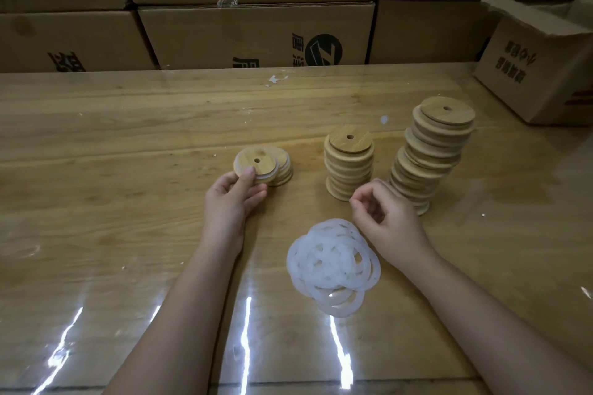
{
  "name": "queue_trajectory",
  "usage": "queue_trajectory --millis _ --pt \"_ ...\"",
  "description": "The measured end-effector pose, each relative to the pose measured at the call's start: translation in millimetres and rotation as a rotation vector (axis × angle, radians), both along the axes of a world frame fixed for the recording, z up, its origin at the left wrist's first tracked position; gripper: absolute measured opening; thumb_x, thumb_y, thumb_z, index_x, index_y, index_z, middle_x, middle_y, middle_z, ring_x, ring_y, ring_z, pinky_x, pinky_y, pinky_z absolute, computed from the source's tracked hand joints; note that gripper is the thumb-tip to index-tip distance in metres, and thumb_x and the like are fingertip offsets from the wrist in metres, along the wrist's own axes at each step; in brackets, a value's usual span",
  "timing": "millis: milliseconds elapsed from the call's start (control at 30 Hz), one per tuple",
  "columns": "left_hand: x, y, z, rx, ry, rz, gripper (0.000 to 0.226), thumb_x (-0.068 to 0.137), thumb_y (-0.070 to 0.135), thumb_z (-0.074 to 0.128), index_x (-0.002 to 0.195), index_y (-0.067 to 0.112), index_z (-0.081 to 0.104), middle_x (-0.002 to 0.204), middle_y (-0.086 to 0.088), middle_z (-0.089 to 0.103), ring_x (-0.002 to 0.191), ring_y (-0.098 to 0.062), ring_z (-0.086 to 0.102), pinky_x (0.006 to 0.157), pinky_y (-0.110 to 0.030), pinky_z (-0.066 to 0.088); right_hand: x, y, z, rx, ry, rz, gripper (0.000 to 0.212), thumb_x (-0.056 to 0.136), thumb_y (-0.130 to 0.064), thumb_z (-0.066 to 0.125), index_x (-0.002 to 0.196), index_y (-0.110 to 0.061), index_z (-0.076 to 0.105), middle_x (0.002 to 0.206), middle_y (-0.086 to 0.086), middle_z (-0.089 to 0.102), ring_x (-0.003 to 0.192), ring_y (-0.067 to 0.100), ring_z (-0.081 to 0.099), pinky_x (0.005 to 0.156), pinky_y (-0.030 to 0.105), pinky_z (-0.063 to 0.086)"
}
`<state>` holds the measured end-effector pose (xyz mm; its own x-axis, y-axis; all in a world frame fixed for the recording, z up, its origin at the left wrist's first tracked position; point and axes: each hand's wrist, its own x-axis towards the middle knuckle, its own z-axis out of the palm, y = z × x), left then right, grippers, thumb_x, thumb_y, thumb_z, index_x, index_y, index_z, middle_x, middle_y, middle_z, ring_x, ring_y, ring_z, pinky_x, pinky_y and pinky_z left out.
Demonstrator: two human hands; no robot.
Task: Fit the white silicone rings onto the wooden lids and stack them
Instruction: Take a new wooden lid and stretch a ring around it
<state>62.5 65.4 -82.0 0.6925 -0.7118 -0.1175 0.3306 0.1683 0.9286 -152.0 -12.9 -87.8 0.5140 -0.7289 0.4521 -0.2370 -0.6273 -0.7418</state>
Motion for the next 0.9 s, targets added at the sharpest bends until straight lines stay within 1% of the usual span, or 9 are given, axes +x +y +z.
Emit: queue_trajectory --millis 133,233,300,433,500,567,667,767,900 --pt "1.8 -3.9 -1.4 0.013 0.026 0.01 0.009 0.089 0.016 0.063 0.085 0.008 0.062 0.075 -0.004 0.068 0.069 -0.01 0.069 0.063 -0.017 0.055 -0.1 0.5 0.8 0.019 0.013 -0.002 0.011 0.084 0.0 0.059 0.078 -0.009 0.058 0.073 -0.004 0.053 0.065 0.012 0.049 0.058 0.015 0.039" --pt "0.2 -5.8 -4.5 0.084 -0.075 0.034 0.011 0.09 0.017 0.062 0.086 0.007 0.061 0.072 -0.005 0.059 0.059 -0.003 0.064 0.058 -0.016 0.054 0.2 0.2 1.7 0.013 0.017 -0.002 0.01 0.084 0.001 0.059 0.079 -0.008 0.059 0.073 -0.001 0.054 0.065 0.013 0.05 0.058 0.018 0.04" --pt "-2.9 -6.8 -4.7 0.134 -0.145 0.054 0.017 0.09 0.017 0.063 0.1 0.005 0.057 0.07 -0.004 0.053 0.053 -0.001 0.061 0.059 -0.018 0.055 0.3 0.1 2.0 0.008 0.019 -0.004 0.01 0.084 0.001 0.06 0.079 -0.007 0.059 0.073 -0.001 0.054 0.065 0.013 0.05 0.058 0.018 0.04" --pt "-7.7 -7.9 -1.9 0.169 -0.184 0.067 0.052 0.088 0.008 0.064 0.132 0.011 0.036 0.068 0.002 0.058 0.054 -0.003 0.063 0.07 -0.025 0.055 0.2 0.3 2.1 0.003 0.02 -0.001 0.009 0.083 0.001 0.06 0.079 -0.007 0.06 0.073 -0.001 0.055 0.065 0.013 0.05 0.058 0.019 0.041" --pt "-9.1 -7.6 -0.8 0.195 -0.208 0.039 0.055 0.089 0.004 0.061 0.136 0.008 0.034 0.076 -0.001 0.063 0.052 -0.003 0.063 0.058 -0.019 0.054 0.1 0.3 2.0 -0.002 0.018 -0.003 0.009 0.083 0.002 0.06 0.079 -0.006 0.06 0.073 0.0 0.055 0.065 0.013 0.05 0.057 0.016 0.04" --pt "-10.0 -6.5 -0.5 0.229 -0.237 0.013 0.056 0.089 0.005 0.059 0.138 0.011 0.033 0.085 -0.004 0.064 0.051 -0.002 0.062 0.042 -0.014 0.045 0.0 0.2 1.9 -0.009 0.019 -0.005 0.009 0.083 0.003 0.06 0.079 -0.006 0.06 0.073 0.0 0.055 0.066 0.013 0.05 0.057 0.015 0.039" --pt "-11.4 -4.3 -1.2 0.232 -0.271 -0.021 0.063 0.09 0.007 0.059 0.143 0.016 0.027 0.091 -0.001 0.065 0.053 -0.002 0.063 0.037 -0.014 0.038 0.4 0.1 2.3 -0.011 0.02 -0.005 0.009 0.082 0.003 0.06 0.079 -0.005 0.06 0.073 0.0 0.055 0.066 0.014 0.05 0.057 0.015 0.039" --pt "-14.3 -4.0 -3.6 0.225 -0.336 -0.03 0.064 0.089 0.007 0.059 0.142 0.021 0.025 0.09 0.004 0.065 0.053 -0.006 0.064 0.037 -0.016 0.038 0.7 0.2 2.6 -0.005 0.02 -0.001 0.008 0.083 0.003 0.06 0.079 -0.005 0.061 0.073 -0.002 0.055 0.066 0.013 0.05 0.058 0.014 0.039" --pt "-15.7 -6.6 -9.7 0.233 -0.397 0.034 0.029 0.088 0.006 0.057 0.109 0.019 0.042 0.081 0.004 0.063 0.049 -0.009 0.063 0.046 -0.023 0.049 1.2 0.1 2.5 0.005 0.014 -0.004 0.009 0.083 0.003 0.06 0.079 -0.005 0.061 0.072 -0.003 0.055 0.066 0.013 0.05 0.058 0.013 0.039"
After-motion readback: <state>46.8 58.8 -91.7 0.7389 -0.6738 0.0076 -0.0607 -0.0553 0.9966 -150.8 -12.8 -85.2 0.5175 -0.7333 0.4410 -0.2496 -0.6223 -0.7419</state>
